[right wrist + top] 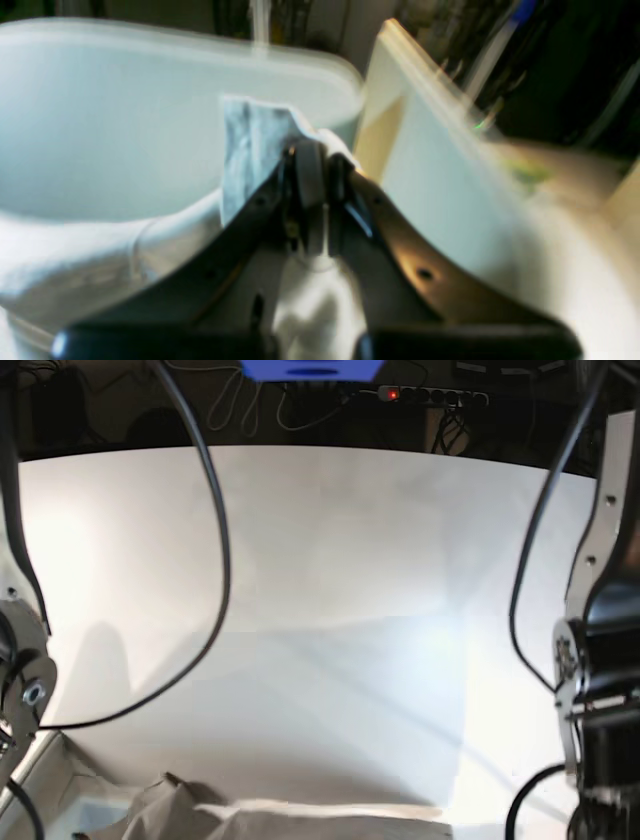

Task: Layout the t-shirt on the table in an organized manner, then fold the t-shirt properly
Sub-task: 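Lift the shirt with both grippers, flick it and lay it down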

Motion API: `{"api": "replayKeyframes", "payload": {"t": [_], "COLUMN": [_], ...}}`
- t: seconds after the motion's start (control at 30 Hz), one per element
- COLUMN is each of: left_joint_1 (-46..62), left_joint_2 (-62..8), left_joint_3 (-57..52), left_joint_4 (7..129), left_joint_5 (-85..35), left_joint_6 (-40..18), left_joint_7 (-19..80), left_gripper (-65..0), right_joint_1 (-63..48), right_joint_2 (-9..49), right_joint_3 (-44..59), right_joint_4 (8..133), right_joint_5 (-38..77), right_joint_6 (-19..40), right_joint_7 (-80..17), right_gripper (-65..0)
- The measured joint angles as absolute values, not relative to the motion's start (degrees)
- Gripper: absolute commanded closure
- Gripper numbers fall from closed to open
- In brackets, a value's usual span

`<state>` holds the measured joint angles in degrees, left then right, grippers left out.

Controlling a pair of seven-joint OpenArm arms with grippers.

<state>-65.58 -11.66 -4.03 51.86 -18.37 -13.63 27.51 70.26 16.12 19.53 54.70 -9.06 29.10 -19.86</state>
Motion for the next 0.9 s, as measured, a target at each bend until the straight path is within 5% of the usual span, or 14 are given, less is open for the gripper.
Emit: {"api": "replayKeyframes", "payload": {"t": [0.33,0.7,0.9], "left_joint_1": [-37.6,-9.0,9.8], "left_joint_2": [-12.1,-11.9,-10.9], "left_joint_3": [-5.1,-15.6,-23.4], "left_joint_4": [72.9,97.3,108.1], "left_joint_5": [-18.3,-18.0,-17.8], "left_joint_6": [-13.6,-12.8,-12.7], "left_joint_7": [28.3,28.4,27.8], "left_gripper": [0.0,0.0,0.0], "right_joint_1": [27.9,2.9,-10.9], "right_joint_2": [11.4,7.3,3.9], "right_joint_3": [20.5,26.2,31.4], "right_joint_4": [86.5,92.7,101.7], "right_joint_5": [-0.8,6.5,10.1], "right_joint_6": [29.8,29.2,34.8], "right_joint_7": [-22.5,-17.9,-17.0], "right_gripper": [0.0,0.0,0.0]}}
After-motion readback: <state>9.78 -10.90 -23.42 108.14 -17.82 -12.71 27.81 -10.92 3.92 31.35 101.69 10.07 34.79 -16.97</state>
